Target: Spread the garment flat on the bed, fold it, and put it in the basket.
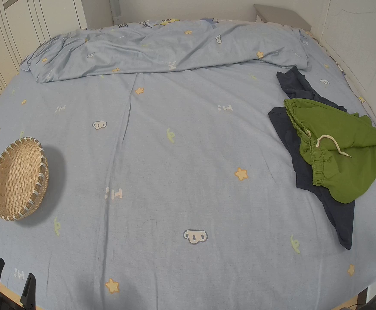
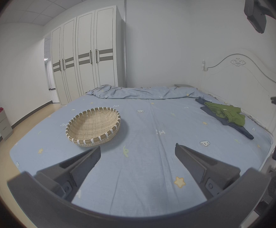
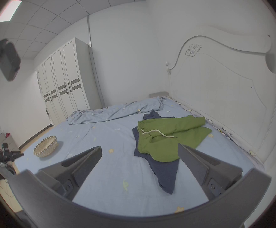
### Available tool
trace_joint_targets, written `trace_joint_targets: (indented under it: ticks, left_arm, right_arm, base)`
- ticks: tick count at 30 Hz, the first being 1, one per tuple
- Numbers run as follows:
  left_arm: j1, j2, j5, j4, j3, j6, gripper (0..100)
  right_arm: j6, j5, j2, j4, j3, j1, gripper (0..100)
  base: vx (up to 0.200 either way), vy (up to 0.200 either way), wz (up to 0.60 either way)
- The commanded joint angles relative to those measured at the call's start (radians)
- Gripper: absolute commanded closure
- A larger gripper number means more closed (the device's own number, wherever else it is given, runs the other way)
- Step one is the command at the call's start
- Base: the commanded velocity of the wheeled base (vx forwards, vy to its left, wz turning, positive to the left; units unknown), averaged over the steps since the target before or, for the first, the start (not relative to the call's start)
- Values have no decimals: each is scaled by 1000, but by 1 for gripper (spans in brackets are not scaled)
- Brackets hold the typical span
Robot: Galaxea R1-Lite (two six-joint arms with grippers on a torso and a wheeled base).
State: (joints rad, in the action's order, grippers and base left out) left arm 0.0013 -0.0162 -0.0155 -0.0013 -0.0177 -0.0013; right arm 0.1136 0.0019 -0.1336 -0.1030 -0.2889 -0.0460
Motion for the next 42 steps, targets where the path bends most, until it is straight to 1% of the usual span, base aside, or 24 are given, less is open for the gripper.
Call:
trace_joint_targets:
  ticks: [1, 3, 4, 5, 6, 7, 9, 10, 12, 13, 14, 15, 16, 17, 18, 20, 26, 31, 32, 42]
  left_arm:
    - [0, 16, 0, 0, 18, 0, 0]
    - [0, 16, 0, 0, 18, 0, 0]
    - [0, 16, -1, 0, 18, 0, 0]
    - [0, 16, 0, 0, 18, 0, 0]
    - [0, 16, 0, 0, 18, 0, 0]
    - [0, 16, -1, 0, 18, 0, 0]
    - [0, 16, 0, 0, 18, 0, 0]
    - [0, 16, 0, 0, 18, 0, 0]
    - [0, 16, 0, 0, 18, 0, 0]
    - [0, 16, 0, 0, 18, 0, 0]
    - [0, 16, 0, 0, 18, 0, 0]
    - [0, 16, 0, 0, 18, 0, 0]
    - [0, 16, -1, 0, 18, 0, 0]
    - [0, 16, 0, 0, 18, 0, 0]
    - [0, 16, 0, 0, 18, 0, 0]
    - [0, 16, 0, 0, 18, 0, 0]
    - [0, 16, -1, 0, 18, 0, 0]
    - [0, 16, 0, 0, 18, 0, 0]
    - [0, 16, 0, 0, 18, 0, 0]
    - [0, 16, -1, 0, 18, 0, 0]
  right_arm:
    - [1, -5, -695, -109, -375, -117, 0]
    - [-51, -25, -850, -81, -424, -111, 0]
    - [-71, -46, -940, -55, -458, -124, 0]
    - [-77, -63, -997, -37, -480, -134, 0]
    - [-77, -63, -997, -37, -480, -134, 0]
    - [-97, -120, -1147, 19, -538, -169, 0]
    - [-115, -161, -1259, 52, -607, -190, 0]
    - [-117, -172, -1285, 54, -627, -195, 0]
    - [-118, -237, -1451, 57, -742, -233, 0]
    - [-118, -260, -1499, 58, -777, -242, 0]
    - [-120, -269, -1518, 58, -793, -245, 0]
    - [-121, -333, -1635, 66, -872, -256, 0]
    - [-126, -361, -1676, 68, -905, -264, 0]
    - [-127, -369, -1690, 68, -915, -265, 0]
    - [-129, -395, -1736, 68, -963, -275, 0]
    - [-127, -405, -1785, 69, -1013, -285, 0]
    - [-132, -411, -1868, 69, -1066, -305, 0]
    - [-137, -411, -1928, 68, -1122, -285, 0]
    - [-137, -411, -1946, 69, -1141, -270, 0]
    - [-138, -411, -1948, 71, -1158, -245, 0]
  base:
    - [0, 0, 0]
    - [0, 0, 0]
    - [0, 0, 0]
    - [0, 0, 0]
    - [0, 0, 0]
    - [0, 0, 0]
    - [0, 0, 0]
    - [0, 0, 0]
    - [0, 0, 0]
    - [0, 0, 0]
    - [0, 0, 0]
    - [0, 0, 0]
    - [0, 0, 0]
    - [0, 0, 0]
    - [0, 0, 0]
    - [0, 0, 0]
    - [0, 0, 0]
    - [0, 0, 0]
    - [0, 0, 0]
    - [0, 0, 0]
